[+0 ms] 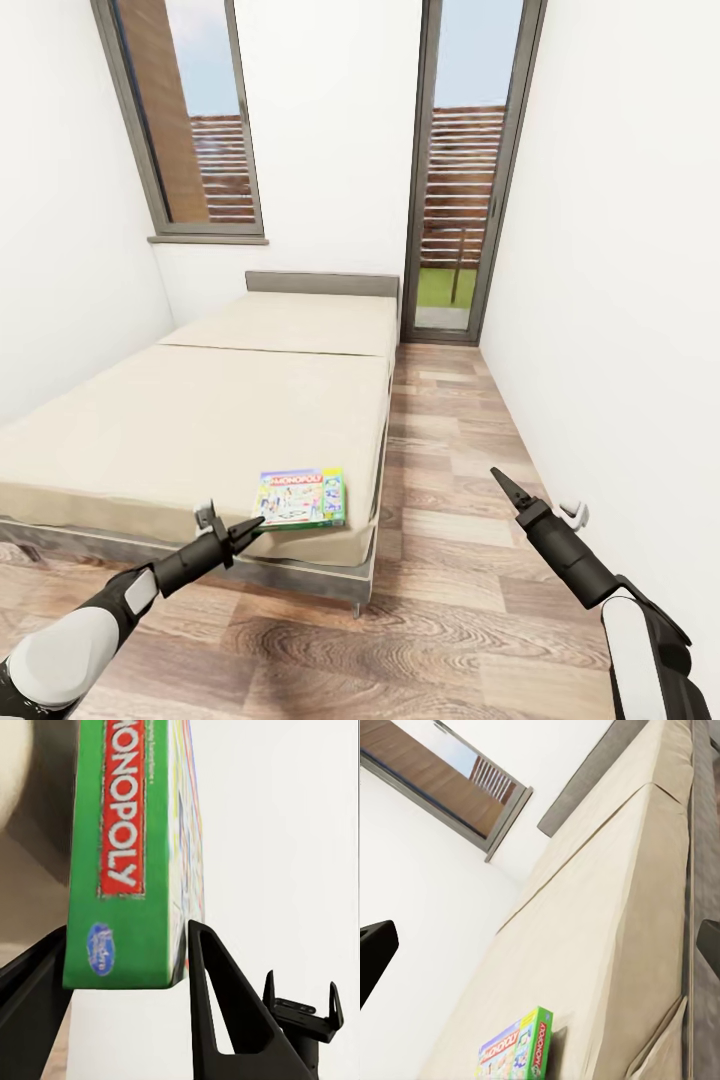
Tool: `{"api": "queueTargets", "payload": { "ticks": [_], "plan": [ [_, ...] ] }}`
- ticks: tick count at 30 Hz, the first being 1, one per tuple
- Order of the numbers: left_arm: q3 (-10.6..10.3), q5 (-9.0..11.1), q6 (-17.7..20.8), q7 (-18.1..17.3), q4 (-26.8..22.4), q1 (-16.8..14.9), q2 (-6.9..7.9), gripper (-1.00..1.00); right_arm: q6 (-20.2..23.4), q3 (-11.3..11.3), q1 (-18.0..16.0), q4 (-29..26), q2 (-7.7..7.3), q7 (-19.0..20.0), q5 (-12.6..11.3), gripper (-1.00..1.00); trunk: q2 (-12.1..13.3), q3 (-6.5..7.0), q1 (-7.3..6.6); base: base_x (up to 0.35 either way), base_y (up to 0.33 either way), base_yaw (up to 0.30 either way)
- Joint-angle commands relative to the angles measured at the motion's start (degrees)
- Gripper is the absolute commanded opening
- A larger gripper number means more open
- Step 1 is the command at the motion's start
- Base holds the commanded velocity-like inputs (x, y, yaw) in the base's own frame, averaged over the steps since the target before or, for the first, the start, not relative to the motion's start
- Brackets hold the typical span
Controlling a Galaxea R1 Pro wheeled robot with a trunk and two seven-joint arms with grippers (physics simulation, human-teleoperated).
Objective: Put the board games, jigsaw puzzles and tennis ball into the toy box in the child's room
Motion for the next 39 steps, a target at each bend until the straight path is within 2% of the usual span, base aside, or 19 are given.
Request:
{"api": "queueTargets", "payload": {
  "ticks": [1,5,9,30,33,34,39],
  "plan": [
    [0.5,-0.6,0.6,-0.9,-0.3,0.0,-0.01,-1.00,0.5,-0.1,-0.1,0.0,0.03,0.1,-0.2,1.00,0.4,0.13,-0.23,0.000,0.000,0.000],
    [0.0,-0.6,0.7,-4.8,-1.9,0.0,-0.07,-1.00,0.5,0.0,-0.1,-0.1,0.07,0.1,-0.2,1.00,2.0,0.84,-1.11,0.000,0.000,0.000],
    [-0.3,-0.7,0.8,-6.4,-3.2,0.0,-0.08,-1.00,0.4,0.0,-0.1,-0.1,0.09,0.1,-0.2,1.00,3.6,1.56,-1.99,0.000,0.000,0.000],
    [-0.5,-0.7,0.9,-7.0,-3.8,0.0,-0.26,-1.00,-0.5,0.3,-0.1,-0.1,0.09,-0.3,0.2,1.00,12.0,5.33,-6.60,0.000,0.000,0.000],
    [-0.5,-0.7,1.0,-6.9,-3.8,0.0,-0.18,-1.00,-0.6,1.1,-0.1,-0.1,0.09,-0.4,0.3,1.00,13.2,5.87,-7.26,0.000,0.000,0.000],
    [-0.5,-0.7,1.1,-6.9,-3.8,0.0,-0.10,-1.00,-0.9,2.4,-0.1,-0.1,0.11,-0.4,0.4,1.00,13.6,6.05,-7.48,0.000,0.000,0.000],
    [-0.4,-0.8,1.0,-6.6,-3.8,0.0,-0.05,-1.00,-2.1,4.6,-0.1,-0.1,0.09,-0.7,0.6,1.00,15.6,6.95,-8.58,0.000,0.000,0.000]
  ]
}}
